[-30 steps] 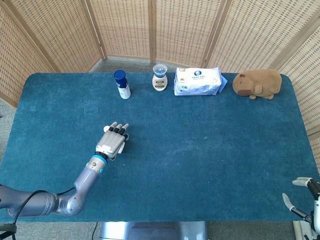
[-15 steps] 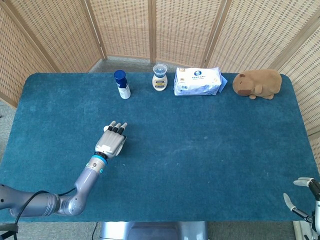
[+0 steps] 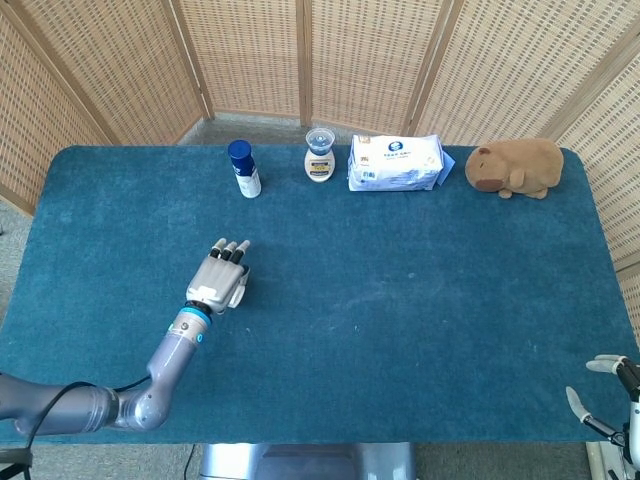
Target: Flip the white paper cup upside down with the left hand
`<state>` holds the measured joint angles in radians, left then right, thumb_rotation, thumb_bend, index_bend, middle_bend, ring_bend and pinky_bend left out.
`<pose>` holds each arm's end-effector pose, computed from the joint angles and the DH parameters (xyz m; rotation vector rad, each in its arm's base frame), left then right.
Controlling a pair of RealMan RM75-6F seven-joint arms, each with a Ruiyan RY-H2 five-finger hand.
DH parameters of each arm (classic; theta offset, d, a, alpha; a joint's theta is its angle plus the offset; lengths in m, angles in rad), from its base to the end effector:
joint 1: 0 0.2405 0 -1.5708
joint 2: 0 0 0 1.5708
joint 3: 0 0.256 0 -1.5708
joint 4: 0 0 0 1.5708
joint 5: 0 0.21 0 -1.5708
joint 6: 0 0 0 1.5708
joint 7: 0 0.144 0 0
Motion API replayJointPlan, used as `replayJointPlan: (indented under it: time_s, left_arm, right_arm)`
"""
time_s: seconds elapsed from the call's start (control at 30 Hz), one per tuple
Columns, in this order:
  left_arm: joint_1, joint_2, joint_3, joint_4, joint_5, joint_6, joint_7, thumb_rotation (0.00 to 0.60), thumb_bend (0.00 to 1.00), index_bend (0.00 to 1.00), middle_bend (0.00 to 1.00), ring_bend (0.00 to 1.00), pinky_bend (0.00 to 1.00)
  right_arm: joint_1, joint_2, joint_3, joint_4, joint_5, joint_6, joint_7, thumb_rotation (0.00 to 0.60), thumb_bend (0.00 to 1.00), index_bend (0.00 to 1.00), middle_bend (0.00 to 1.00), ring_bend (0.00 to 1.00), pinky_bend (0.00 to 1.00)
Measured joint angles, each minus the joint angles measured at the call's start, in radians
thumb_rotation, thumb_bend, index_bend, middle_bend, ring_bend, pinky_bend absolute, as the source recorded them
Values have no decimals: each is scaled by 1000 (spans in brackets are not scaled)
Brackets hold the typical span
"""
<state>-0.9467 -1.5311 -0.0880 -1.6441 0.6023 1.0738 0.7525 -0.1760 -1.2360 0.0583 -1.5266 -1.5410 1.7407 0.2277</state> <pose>-0.1264 0.3407 -0.0239 -1.8918 -0.9021 -0.5877 -0.3335 -0.0955 0.1618 1.0318 -0.9925 1.0792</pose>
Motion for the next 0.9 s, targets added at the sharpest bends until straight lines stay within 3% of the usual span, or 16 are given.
replayJointPlan:
  time_s: [0.4, 0.73, 0.9]
  left_arm:
    - [106, 138, -158, -53, 1, -136, -447, 600, 231, 500, 36, 0, 49]
    - [243, 215, -274, 38, 79, -377, -905, 600, 224, 501, 35, 0, 49]
    - [295, 218, -303, 110, 182, -438, -1032, 600, 219, 500, 35, 0, 49]
  right_arm:
    - [11, -11, 1, 2, -8, -11, -8, 422, 318, 415, 373, 356, 369]
    - [20, -18, -2, -13, -22, -18, -31, 424, 317, 416, 373, 356, 369]
    - [26, -19, -3, -20, -27, -23, -43, 419, 318, 415, 373, 356, 370]
